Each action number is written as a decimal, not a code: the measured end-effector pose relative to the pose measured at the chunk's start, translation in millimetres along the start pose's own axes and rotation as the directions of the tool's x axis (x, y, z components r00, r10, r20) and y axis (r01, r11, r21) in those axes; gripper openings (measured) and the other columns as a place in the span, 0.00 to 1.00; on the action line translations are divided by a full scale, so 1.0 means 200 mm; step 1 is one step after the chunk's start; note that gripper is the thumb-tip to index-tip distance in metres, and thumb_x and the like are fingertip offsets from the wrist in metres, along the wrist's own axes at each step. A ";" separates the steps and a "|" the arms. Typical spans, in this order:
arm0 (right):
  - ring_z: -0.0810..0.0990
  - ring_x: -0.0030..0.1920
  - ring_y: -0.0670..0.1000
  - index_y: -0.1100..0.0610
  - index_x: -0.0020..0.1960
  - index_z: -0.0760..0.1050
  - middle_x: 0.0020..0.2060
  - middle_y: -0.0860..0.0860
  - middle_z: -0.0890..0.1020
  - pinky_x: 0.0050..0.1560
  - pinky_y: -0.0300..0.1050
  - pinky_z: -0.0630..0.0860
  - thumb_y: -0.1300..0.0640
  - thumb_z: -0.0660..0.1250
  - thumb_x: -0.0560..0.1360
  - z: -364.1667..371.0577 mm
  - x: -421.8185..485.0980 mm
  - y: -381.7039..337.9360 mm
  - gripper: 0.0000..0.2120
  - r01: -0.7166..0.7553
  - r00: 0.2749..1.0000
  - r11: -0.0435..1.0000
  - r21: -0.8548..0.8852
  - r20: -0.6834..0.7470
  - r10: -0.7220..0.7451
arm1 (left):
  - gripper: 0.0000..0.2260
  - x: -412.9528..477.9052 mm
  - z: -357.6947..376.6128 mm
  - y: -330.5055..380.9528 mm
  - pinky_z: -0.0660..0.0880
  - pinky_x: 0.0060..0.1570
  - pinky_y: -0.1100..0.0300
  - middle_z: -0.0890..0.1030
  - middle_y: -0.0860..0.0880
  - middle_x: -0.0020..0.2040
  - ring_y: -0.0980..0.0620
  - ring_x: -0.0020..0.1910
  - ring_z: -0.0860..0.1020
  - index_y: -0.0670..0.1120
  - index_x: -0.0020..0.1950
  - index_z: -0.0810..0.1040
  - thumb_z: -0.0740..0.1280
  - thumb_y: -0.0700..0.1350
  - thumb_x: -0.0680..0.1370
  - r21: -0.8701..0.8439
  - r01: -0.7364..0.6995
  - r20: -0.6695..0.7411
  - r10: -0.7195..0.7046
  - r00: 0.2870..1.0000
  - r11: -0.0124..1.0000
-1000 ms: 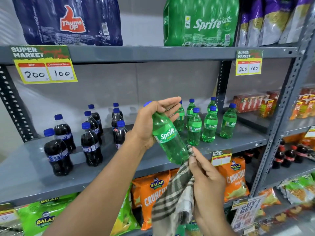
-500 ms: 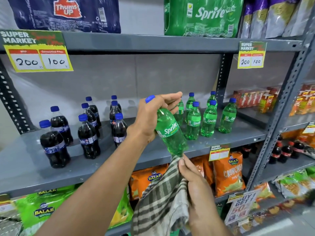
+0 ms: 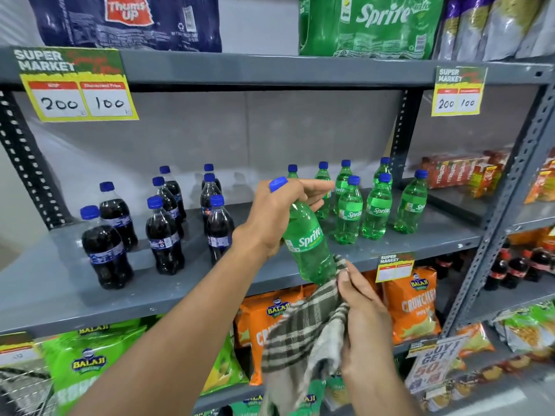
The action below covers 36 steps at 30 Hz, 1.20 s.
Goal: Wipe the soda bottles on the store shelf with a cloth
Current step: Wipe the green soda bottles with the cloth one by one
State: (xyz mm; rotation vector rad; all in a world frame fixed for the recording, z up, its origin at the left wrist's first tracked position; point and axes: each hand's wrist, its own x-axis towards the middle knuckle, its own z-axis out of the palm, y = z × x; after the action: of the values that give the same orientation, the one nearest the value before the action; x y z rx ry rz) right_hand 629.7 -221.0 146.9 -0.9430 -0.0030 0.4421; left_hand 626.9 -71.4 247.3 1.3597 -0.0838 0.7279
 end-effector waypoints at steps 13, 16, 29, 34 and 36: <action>0.81 0.57 0.35 0.64 0.60 0.78 0.56 0.45 0.81 0.58 0.29 0.76 0.71 0.70 0.74 -0.11 0.04 -0.40 0.15 0.905 0.323 0.119 -0.408 0.478 -0.817 | 0.16 0.22 -0.17 -0.13 0.78 0.61 0.51 0.86 0.37 0.55 0.44 0.57 0.85 0.34 0.54 0.83 0.58 0.35 0.75 0.045 0.234 -0.107 -0.229 0.968 0.971; 0.82 0.58 0.41 0.65 0.59 0.79 0.56 0.49 0.81 0.60 0.33 0.77 0.70 0.70 0.74 -0.15 0.06 -0.46 0.14 0.922 0.259 0.044 -0.385 0.528 -0.809 | 0.16 0.31 -0.17 -0.23 0.78 0.62 0.53 0.87 0.41 0.52 0.48 0.55 0.86 0.38 0.52 0.85 0.63 0.40 0.70 0.145 0.260 -0.160 -0.237 0.958 0.955; 0.82 0.59 0.46 0.54 0.52 0.81 0.56 0.46 0.82 0.57 0.52 0.81 0.63 0.70 0.74 -0.29 0.15 -0.46 0.08 0.897 0.336 0.057 -0.438 0.593 -0.732 | 0.14 0.49 -0.09 -0.46 0.79 0.59 0.48 0.88 0.48 0.43 0.46 0.51 0.85 0.49 0.41 0.88 0.72 0.55 0.63 0.462 0.326 -0.354 -0.166 0.920 0.825; 0.82 0.59 0.46 0.52 0.53 0.81 0.56 0.41 0.82 0.57 0.51 0.81 0.54 0.68 0.76 -0.28 0.17 -0.43 0.07 0.900 0.357 0.096 -0.426 0.593 -0.721 | 0.10 0.46 -0.07 -0.47 0.79 0.59 0.53 0.87 0.51 0.49 0.50 0.53 0.84 0.54 0.52 0.85 0.70 0.46 0.73 0.506 0.206 -0.332 -0.032 0.943 0.837; 0.81 0.59 0.45 0.51 0.53 0.81 0.56 0.39 0.82 0.57 0.50 0.81 0.53 0.67 0.76 -0.28 0.17 -0.42 0.08 0.896 0.376 0.118 -0.428 0.590 -0.715 | 0.16 0.46 -0.07 -0.46 0.78 0.60 0.53 0.87 0.54 0.49 0.53 0.53 0.83 0.56 0.60 0.80 0.70 0.46 0.72 0.548 0.159 -0.313 0.025 0.950 0.821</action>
State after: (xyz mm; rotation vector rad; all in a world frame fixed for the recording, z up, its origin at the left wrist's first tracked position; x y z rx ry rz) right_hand 702.3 -293.6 172.7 -1.4809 -1.0053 -0.6162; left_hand 741.3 -21.8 206.2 1.7860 0.4693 0.9399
